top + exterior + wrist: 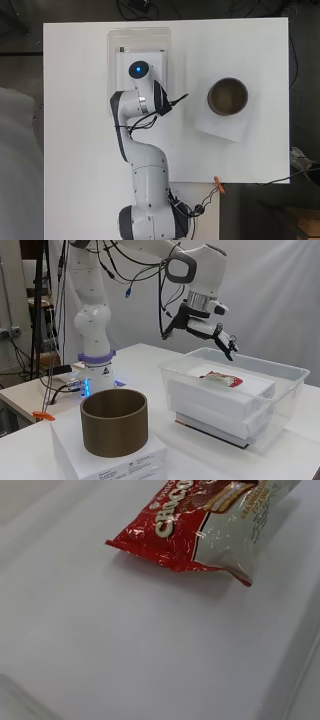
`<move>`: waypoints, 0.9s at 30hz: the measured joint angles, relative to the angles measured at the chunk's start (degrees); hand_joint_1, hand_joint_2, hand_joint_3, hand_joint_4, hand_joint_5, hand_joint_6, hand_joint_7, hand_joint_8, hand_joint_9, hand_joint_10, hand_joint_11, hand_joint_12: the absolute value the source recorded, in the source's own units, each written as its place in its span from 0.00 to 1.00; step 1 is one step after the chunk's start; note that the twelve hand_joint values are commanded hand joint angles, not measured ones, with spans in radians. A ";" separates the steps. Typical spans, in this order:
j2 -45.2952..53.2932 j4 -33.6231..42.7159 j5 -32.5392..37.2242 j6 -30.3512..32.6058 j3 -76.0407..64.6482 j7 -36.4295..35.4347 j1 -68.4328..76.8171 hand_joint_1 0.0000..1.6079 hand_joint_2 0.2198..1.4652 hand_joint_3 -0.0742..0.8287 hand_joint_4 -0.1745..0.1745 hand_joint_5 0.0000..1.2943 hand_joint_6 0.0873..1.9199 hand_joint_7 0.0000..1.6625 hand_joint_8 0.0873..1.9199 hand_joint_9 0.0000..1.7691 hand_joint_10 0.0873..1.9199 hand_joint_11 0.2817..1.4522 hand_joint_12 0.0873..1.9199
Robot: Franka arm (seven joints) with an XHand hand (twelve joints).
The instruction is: Teleoperate dual arm-hand system to remove items from a box
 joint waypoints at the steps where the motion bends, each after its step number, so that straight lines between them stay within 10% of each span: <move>1: 0.60 0.65 0.97 -0.60 0.17 -0.11 -0.21 0.10 0.52 0.08 0.52 0.28 0.00 0.34 0.00 0.35 0.00 0.25 0.00; 8: 5.14 3.41 1.25 -3.05 1.63 1.56 -3.17 0.09 0.48 0.07 0.36 0.05 0.00 0.11 0.00 0.16 0.00 0.15 0.00; 15: 14.08 8.00 2.01 -4.53 3.09 2.20 -7.03 0.16 0.49 0.08 0.42 0.04 0.00 0.09 0.00 0.15 0.00 0.14 0.00; 18: 15.25 8.42 1.05 -4.79 3.66 1.32 -7.84 0.44 0.58 0.09 0.60 0.27 0.00 0.24 0.00 0.34 0.00 0.30 0.00; 19: 16.33 8.62 1.18 -4.62 3.82 0.51 -8.21 0.63 0.67 0.08 0.67 0.39 0.00 0.30 0.28 0.42 0.23 0.38 0.00; 22: 18.25 10.05 7.30 -4.77 4.07 -5.09 -10.64 0.82 0.71 0.08 0.12 0.71 0.41 0.51 0.43 0.55 0.51 0.37 0.23; 27: 15.71 7.59 10.52 -4.67 4.99 -10.75 -12.36 0.84 0.75 0.08 0.00 0.64 0.65 0.50 0.50 0.56 0.55 0.29 0.44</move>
